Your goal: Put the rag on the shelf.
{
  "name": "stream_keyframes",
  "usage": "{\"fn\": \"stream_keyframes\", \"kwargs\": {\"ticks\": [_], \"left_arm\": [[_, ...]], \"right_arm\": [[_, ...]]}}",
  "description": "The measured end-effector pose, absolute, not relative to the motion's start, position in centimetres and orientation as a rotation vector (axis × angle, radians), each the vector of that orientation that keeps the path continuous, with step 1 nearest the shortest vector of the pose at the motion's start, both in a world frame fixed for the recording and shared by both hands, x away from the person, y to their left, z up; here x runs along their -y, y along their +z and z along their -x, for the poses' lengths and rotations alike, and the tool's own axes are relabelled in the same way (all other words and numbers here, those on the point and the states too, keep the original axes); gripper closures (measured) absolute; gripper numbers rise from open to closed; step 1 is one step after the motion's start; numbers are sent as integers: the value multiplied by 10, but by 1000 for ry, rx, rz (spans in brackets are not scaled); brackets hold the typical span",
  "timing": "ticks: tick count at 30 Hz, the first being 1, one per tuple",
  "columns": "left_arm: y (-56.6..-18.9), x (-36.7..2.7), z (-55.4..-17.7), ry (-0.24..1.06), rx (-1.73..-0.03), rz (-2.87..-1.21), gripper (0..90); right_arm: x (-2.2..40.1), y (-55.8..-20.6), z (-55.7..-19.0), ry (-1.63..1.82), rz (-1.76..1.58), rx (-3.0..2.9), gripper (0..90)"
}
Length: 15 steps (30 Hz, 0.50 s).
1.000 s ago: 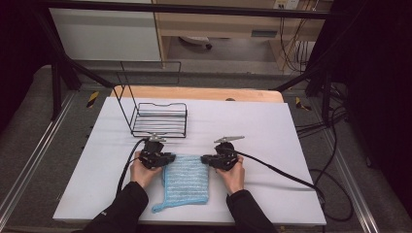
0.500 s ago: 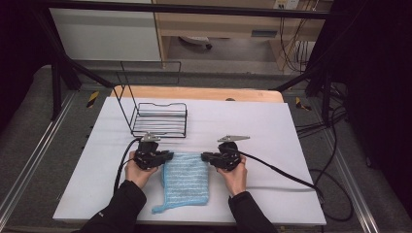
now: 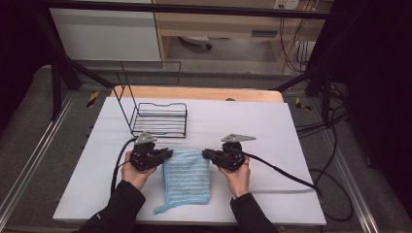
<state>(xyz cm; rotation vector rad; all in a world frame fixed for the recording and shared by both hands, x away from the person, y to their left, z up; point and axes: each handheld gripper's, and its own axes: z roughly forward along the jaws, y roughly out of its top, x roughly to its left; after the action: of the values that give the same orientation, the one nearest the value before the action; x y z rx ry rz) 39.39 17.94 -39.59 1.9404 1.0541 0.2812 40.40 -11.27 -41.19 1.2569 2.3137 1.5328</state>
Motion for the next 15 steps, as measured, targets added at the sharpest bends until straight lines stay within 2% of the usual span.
{"fn": "stream_keyframes", "kwargs": {"ticks": [15], "left_arm": [[-371, -187, -383, 343, -1006, -1856, 799]], "right_arm": [[112, -380, -390, 1612, -1121, -2228, 823]]}}
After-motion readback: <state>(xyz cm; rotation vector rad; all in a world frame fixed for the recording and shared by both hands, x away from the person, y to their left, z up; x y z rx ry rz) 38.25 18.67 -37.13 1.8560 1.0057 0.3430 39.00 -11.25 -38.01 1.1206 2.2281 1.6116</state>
